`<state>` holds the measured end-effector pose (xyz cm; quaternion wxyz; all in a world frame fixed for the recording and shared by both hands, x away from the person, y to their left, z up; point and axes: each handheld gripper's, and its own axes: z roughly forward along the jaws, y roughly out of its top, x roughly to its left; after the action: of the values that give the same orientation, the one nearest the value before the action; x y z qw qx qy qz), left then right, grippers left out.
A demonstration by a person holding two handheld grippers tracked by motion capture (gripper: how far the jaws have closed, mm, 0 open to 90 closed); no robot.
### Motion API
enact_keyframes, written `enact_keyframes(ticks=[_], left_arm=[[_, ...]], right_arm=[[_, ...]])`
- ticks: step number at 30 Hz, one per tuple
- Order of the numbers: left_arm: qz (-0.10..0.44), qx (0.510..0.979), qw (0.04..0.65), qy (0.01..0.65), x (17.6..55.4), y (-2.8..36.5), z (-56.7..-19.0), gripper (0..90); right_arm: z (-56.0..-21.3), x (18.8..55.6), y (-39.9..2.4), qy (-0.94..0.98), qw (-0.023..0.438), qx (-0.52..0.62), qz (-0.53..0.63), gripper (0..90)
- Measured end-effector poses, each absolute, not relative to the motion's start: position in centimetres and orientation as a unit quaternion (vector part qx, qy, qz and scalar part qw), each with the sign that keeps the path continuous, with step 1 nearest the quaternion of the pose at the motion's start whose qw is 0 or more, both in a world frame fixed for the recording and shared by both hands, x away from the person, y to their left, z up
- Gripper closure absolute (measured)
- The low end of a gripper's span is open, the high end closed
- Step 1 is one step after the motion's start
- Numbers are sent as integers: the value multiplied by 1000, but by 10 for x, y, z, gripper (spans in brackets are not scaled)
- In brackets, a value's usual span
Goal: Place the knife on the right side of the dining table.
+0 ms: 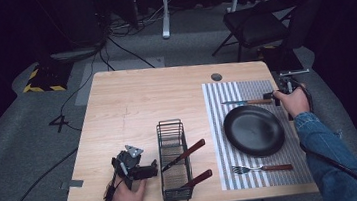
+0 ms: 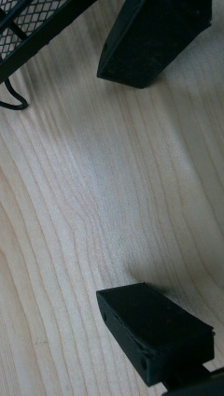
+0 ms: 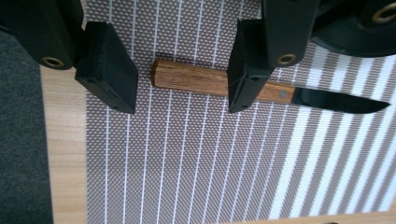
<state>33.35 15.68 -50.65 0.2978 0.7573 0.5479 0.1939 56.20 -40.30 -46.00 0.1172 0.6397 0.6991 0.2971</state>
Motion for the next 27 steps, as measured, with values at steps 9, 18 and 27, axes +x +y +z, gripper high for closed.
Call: enact_keyframes(ticks=[9, 18, 27], left_arm=[[194, 757, 298, 548, 334, 157, -506, 1], [194, 757, 298, 548, 334, 157, -506, 1], [193, 757, 297, 549, 334, 157, -506, 2]], right_arm=[[-424, 547, -402, 716, 141, 597, 332, 438], [-383, 518, -402, 735, 162, 544, 371, 436], [-365, 476, -406, 737, 137, 506, 426, 429]])
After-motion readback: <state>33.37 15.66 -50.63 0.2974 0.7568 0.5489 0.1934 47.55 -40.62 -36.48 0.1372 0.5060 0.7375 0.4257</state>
